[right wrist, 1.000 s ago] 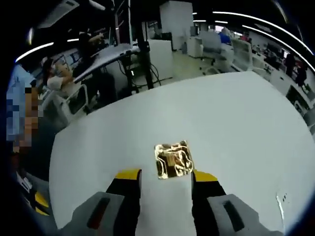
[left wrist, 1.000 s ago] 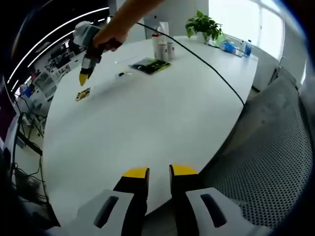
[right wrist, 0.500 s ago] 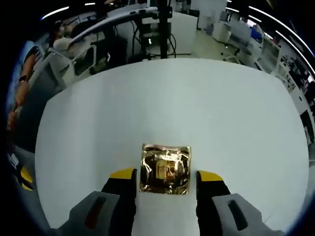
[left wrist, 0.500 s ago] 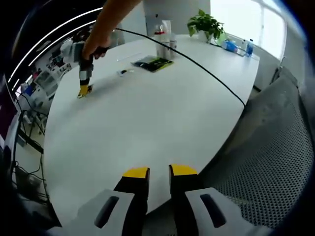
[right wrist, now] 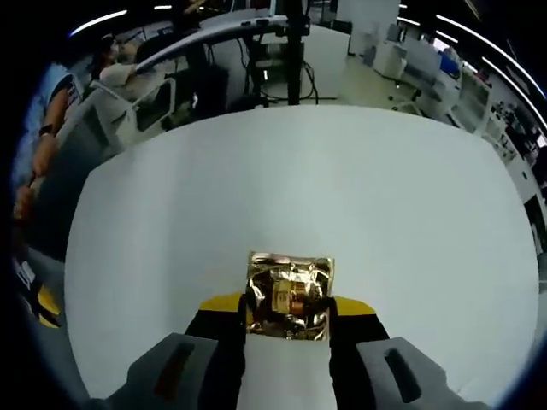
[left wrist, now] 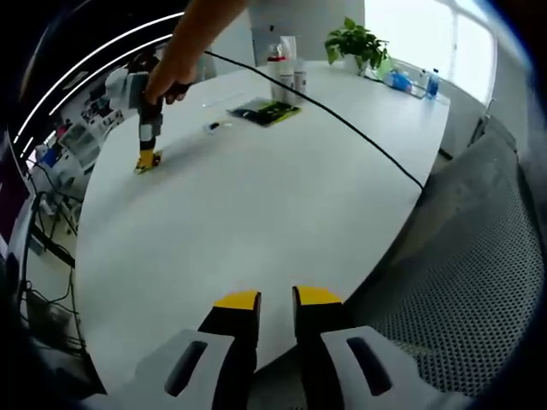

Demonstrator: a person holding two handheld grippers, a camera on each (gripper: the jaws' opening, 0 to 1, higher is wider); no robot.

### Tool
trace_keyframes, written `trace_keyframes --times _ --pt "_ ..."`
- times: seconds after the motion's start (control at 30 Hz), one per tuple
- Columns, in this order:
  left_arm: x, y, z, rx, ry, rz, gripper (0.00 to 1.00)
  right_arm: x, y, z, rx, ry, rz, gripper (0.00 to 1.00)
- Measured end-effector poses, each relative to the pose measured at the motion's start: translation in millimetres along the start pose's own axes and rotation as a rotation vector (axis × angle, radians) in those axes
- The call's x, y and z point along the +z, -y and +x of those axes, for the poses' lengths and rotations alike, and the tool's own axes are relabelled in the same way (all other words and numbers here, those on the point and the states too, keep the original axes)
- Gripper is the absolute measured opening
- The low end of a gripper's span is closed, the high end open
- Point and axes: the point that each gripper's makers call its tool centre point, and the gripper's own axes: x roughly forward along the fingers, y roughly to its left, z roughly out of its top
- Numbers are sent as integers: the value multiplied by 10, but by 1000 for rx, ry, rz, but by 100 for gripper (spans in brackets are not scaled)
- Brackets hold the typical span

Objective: Arrange the skincare products in the storage area until every visible bottle or jar stands upright without overlapping.

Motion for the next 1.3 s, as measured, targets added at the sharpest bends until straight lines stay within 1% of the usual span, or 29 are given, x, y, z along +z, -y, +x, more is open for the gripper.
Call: trace_keyframes --times 0.07,0.17,0.23,0.3,0.4,0.53,0.57,0.6,0.63,0.67,0.73,0.77,0.8,0.83,0.87,0.9,0.93,0.97,1.0,1.03,1.07,1.1,1.13,1.17,1.2,1.27,1.3 --pt "-2 4 4 -1 0 0 11 -14 -74 -47 5 9 -5 34" --pt "5 9 2 -3 4 0 11 -63 -272 -166 18 21 -31 34" --pt "11 12 3 -3 7 -2 11 -88 -385 -242 28 37 -30 34" --pt "20 15 1 -5 13 -4 11 -164 -580 -365 40 51 -51 34" --pt "28 25 -2 -8 16 -1 12 -253 -778 -502 45 74 -54 34" --pt "44 26 -9 -9 26 -6 12 -482 -1163 -730 48 96 -58 34" --pt "49 23 -11 -9 29 -9 12 -505 -1206 -749 49 97 -58 34" --pt "56 16 -11 -10 33 -19 11 -606 -1317 -791 46 100 -69 34" --pt "64 16 -9 -20 37 -64 11 -655 -1390 -827 47 104 -67 34" --pt "69 14 -9 -26 39 -88 12 -698 -1468 -848 50 111 -61 34" --pt "106 -14 -13 -30 60 -112 14 -787 -1644 -903 59 118 -51 34" --pt "124 -19 -20 -32 70 -122 14 -874 -1783 -972 47 121 -65 34" --pt "154 -20 -33 -43 86 -154 14 -894 -1815 -991 43 124 -61 34" --pt "182 -16 -40 -54 99 -188 15 -937 -1936 -1044 48 146 -55 34" --pt "224 -43 -55 -59 123 -236 16 -946 -1960 -1054 50 149 -57 34" --pt "238 -57 -60 -60 131 -254 18 -1037 -2078 -1115 34 150 -53 34" --pt "284 -96 -80 -65 154 -318 19 -1072 -2125 -1133 30 153 -48 34" --pt "325 -111 -95 -77 177 -361 20 -1114 -2211 -1166 31 169 -25 34" --pt "366 -127 -118 -94 195 -408 21 -1145 -2259 -1184 29 175 -21 34" --pt "394 -145 -133 -100 210 -431 21 -1179 -2301 -1200 25 178 -18 34" --pt "424 -151 -144 -121 227 -454 21 -1222 -2375 -1225 19 186 -13 34" --pt "434 -145 -149 -139 228 -475 22 -1248 -2409 -1237 16 187 -13 34" --pt "453 -161 -157 -155 239 -518 22 -1287 -2458 -1256 11 192 -11 34" --pt "474 -169 -161 -169 253 -540 22 -1315 -2482 -1264 5 194 -9 34" --pt "495 -139 -174 -213 256 -578 23 -1359 -2518 -1272 -3 189 -7 34" --pt "534 -128 -185 -249 273 -604 24 -1427 -2580 -1282 -13 181 -22 34" --pt "579 -61 -210 -302 283 -625 24 -1440 -2607 -1289 -16 180 -28 34"
